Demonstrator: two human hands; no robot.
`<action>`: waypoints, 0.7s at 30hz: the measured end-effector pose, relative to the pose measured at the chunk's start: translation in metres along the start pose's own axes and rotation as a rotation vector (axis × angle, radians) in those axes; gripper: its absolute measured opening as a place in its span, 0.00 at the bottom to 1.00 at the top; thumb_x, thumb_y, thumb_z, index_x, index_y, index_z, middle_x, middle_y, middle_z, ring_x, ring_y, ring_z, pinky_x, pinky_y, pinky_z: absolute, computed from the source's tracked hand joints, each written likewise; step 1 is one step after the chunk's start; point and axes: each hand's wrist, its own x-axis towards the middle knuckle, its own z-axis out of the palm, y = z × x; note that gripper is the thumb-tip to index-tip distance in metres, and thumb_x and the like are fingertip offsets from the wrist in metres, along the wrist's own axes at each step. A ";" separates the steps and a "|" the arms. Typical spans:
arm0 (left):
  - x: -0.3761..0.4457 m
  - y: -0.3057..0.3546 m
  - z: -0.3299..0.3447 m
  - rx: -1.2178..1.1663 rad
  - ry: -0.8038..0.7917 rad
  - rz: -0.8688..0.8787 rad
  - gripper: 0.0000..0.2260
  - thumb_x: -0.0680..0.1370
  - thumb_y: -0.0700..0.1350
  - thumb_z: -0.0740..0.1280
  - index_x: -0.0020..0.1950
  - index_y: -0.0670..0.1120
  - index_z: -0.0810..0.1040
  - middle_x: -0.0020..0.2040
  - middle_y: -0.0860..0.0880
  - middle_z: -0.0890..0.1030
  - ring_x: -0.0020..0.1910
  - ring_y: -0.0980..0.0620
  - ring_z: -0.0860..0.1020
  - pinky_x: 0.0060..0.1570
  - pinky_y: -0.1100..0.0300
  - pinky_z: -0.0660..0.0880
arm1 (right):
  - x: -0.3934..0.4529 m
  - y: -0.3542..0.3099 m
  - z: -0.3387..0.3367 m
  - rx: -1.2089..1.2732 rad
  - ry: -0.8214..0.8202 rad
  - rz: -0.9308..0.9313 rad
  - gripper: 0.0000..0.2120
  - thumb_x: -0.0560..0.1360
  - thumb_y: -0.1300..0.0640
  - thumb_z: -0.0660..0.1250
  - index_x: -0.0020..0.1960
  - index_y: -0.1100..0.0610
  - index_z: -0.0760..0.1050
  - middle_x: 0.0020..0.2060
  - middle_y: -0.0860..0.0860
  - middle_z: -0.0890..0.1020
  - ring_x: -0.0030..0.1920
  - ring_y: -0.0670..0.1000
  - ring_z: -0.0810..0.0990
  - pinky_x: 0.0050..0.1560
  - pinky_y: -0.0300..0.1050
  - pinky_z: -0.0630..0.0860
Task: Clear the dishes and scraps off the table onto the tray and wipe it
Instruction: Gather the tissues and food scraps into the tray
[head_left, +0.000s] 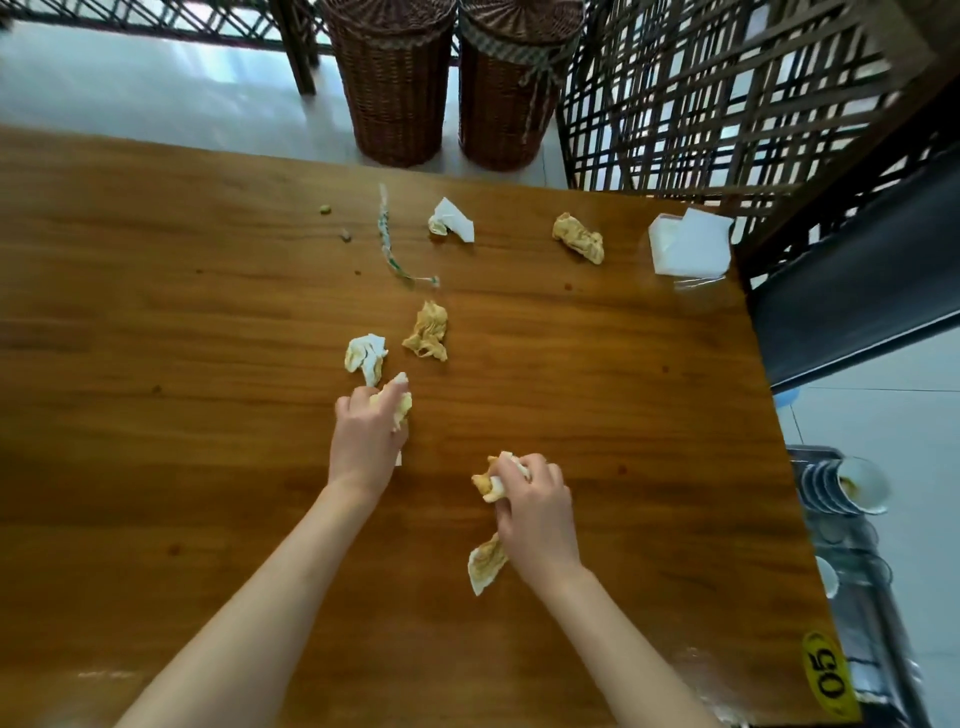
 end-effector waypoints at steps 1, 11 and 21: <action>0.005 -0.007 -0.005 -0.016 0.013 0.011 0.23 0.72 0.37 0.71 0.66 0.47 0.74 0.56 0.39 0.78 0.52 0.41 0.74 0.49 0.51 0.75 | -0.007 -0.004 0.000 -0.003 -0.012 0.003 0.14 0.73 0.60 0.68 0.57 0.50 0.75 0.54 0.51 0.76 0.53 0.50 0.73 0.50 0.42 0.73; 0.079 -0.032 -0.010 0.023 -0.192 -0.097 0.29 0.72 0.45 0.72 0.71 0.53 0.65 0.68 0.37 0.69 0.68 0.37 0.64 0.65 0.46 0.66 | -0.040 -0.020 0.026 -0.237 -0.211 0.058 0.26 0.57 0.38 0.77 0.51 0.47 0.79 0.53 0.55 0.80 0.52 0.57 0.79 0.42 0.52 0.79; 0.069 -0.024 -0.015 0.107 -0.172 -0.049 0.22 0.75 0.34 0.67 0.66 0.48 0.69 0.55 0.37 0.72 0.51 0.38 0.71 0.40 0.52 0.72 | -0.031 -0.024 0.036 -0.227 -0.127 -0.094 0.25 0.48 0.60 0.84 0.44 0.54 0.81 0.39 0.55 0.81 0.35 0.53 0.80 0.24 0.39 0.75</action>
